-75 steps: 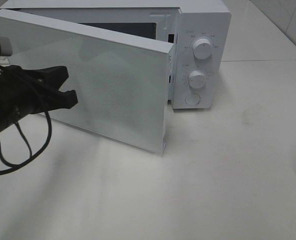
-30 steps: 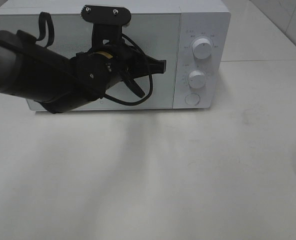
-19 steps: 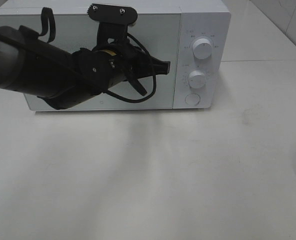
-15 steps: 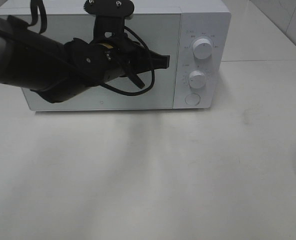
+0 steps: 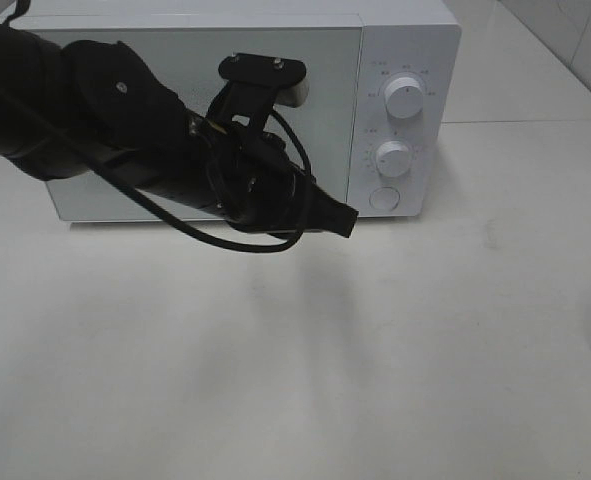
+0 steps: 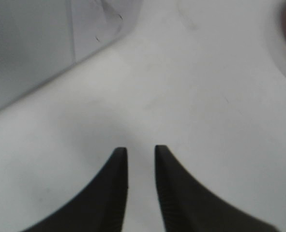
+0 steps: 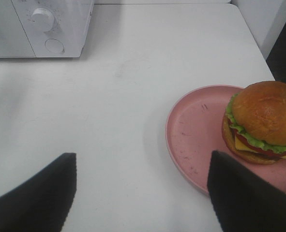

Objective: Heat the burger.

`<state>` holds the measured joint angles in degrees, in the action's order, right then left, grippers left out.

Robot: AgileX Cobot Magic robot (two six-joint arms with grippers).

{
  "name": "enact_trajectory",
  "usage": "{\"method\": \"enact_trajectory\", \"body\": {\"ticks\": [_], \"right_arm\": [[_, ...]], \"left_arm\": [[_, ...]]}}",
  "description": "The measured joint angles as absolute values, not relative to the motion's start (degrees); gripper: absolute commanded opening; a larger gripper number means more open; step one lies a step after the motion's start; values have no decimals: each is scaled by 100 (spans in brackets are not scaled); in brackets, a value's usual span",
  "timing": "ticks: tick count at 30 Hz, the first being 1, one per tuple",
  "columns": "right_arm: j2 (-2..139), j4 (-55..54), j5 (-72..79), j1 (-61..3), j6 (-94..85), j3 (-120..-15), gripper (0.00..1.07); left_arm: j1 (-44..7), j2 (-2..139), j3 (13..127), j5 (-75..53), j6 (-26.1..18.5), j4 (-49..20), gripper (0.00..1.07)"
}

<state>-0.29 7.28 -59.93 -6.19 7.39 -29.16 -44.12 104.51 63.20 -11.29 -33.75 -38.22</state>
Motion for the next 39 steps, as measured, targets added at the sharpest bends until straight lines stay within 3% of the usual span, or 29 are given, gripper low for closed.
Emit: {"method": "enact_trajectory", "body": {"ticks": [1,2,4,9,13,23,25,29,31,39], "right_arm": [[-29,728,-5993,-619,739,-2916,74],[-29,728,-5993,-619,739,-2916,74],[-29,728,-5993,-619,739,-2916,74],[-29,728,-5993,-619,739,-2916,74],[-29,728,-5993,-619,739,-2916,74],[-29,728,-5993,-619,739,-2916,74],[-29,728,-5993,-619,739,-2916,74],[-29,728,-5993,-619,739,-2916,74],[-29,728,-5993,-619,739,-2916,74],[-29,728,-5993,-619,739,-2916,74]], "left_arm": [[-4286,10376,6320,-1604,-3214,-3776,82],[-4286,10376,6320,-1604,-3214,-3776,82],[-3942,10176,6320,-2246,-2939,-3604,101],[-3380,9855,6320,-3157,-2807,-3214,101],[-2607,9379,6320,-4354,-2779,-2859,101],[-1238,8623,6320,-5563,-2567,-2636,100],[-733,8457,6320,-5987,-2343,-2452,100],[-286,8319,6320,-6314,-1982,-2200,100],[103,8147,6320,-6595,-1570,-1891,100],[430,7288,6320,-6944,-814,-1071,100]]}}
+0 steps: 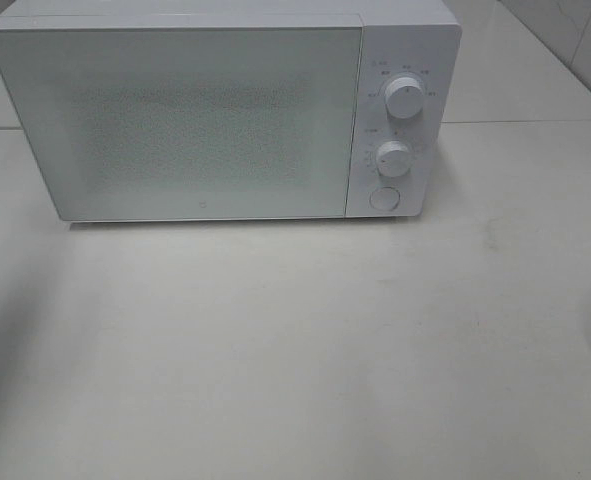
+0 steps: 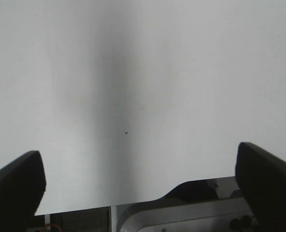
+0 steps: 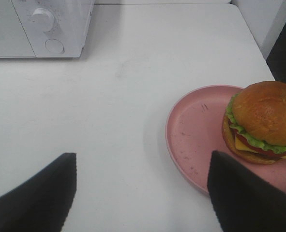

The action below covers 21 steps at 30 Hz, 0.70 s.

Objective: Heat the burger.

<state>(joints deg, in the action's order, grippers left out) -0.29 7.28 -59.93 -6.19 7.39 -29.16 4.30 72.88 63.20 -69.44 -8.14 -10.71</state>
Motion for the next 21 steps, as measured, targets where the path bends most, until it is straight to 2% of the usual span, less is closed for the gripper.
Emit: {"method": "enact_trajectory", "body": {"ticks": [8,21], "right_arm": [[-29,722,-5993,-619,739,-2916,74],[-29,722,-5993,-619,739,-2916,74]], "left_arm": [[430,6056,6079,-6961,-739,-808,100],[430,3403,4274,-6996,-619,-670,100]]}}
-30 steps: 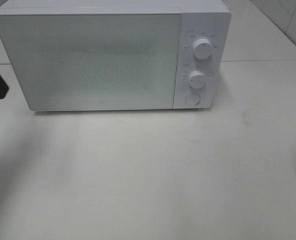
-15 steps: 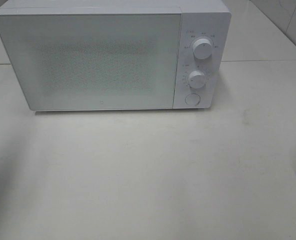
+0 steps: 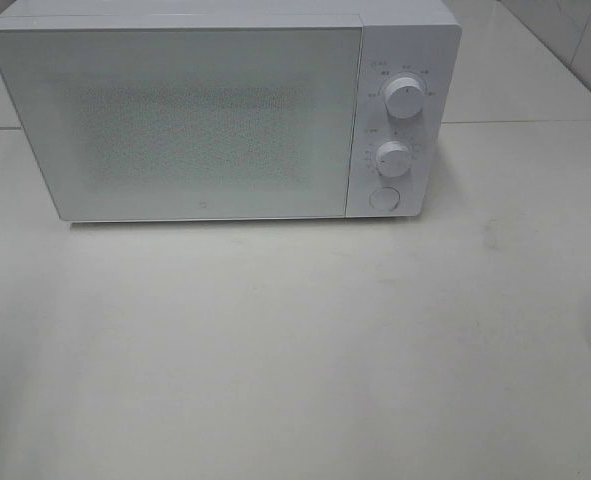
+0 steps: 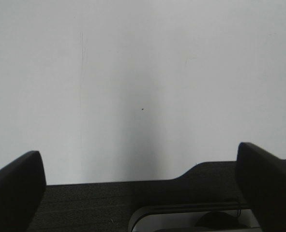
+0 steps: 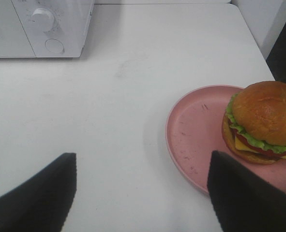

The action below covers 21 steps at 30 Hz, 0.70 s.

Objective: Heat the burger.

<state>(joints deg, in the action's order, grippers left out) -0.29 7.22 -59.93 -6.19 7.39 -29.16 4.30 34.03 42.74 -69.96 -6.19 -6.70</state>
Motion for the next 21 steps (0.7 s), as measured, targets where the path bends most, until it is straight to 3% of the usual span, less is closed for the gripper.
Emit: {"method": "enact_trajectory", "body": {"ticks": [11,21], "right_arm": [[-29,722,-5993,-619,739,-2916,74],[-29,722,-5993,-619,739,-2916,74]], "left_arm": [[430,1719,3100,-6549,-544,-670,100],[430,625,2876,-6056,-653,-659,100]]}}
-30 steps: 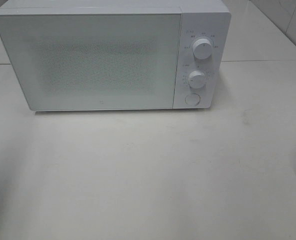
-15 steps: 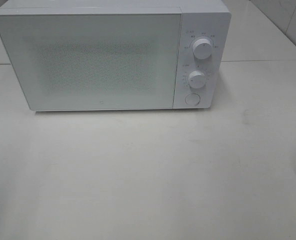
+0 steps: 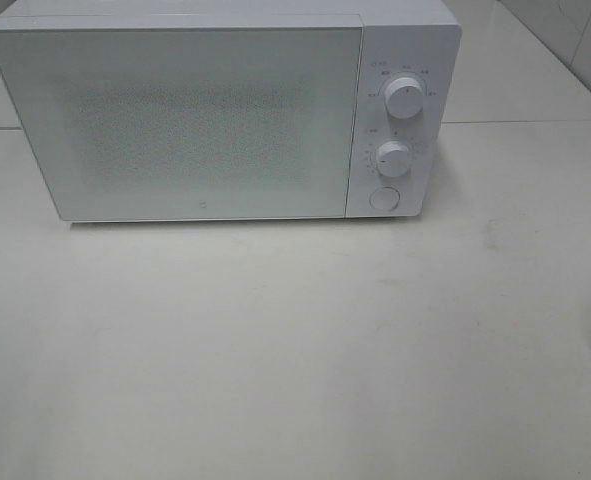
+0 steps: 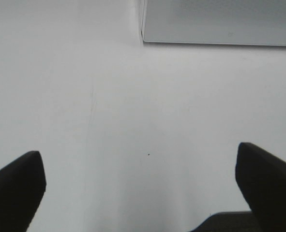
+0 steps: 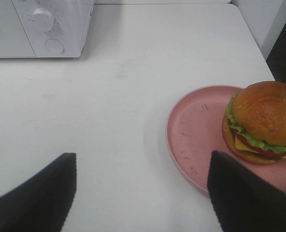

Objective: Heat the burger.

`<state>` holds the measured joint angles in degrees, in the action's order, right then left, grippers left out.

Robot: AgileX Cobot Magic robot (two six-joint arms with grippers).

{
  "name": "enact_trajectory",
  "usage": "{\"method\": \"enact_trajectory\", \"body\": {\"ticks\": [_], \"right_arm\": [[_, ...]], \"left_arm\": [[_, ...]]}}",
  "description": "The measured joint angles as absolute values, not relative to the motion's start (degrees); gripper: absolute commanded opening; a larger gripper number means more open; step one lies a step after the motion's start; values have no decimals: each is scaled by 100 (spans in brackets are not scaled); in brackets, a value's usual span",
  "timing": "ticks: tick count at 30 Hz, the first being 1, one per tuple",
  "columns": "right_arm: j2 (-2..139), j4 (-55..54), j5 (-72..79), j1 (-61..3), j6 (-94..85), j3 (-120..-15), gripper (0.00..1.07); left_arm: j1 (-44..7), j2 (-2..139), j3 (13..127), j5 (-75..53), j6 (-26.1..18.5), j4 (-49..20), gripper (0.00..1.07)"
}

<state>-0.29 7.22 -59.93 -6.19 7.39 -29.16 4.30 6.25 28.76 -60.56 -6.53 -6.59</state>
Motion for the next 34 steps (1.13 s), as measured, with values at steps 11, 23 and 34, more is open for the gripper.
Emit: {"method": "enact_trajectory", "body": {"ticks": [11,23,34], "right_arm": [[-29,722,-5993,-619,739,-2916,74],[-29,722,-5993,-619,739,-2916,74],[-29,722,-5993,-619,739,-2916,74]], "left_arm": [[430,-23,2865,-6033,-653,-659,100],[430,-23,2865,-6033,-653,-670,100],[430,-23,2865,-6033,-653,-670,100]]}}
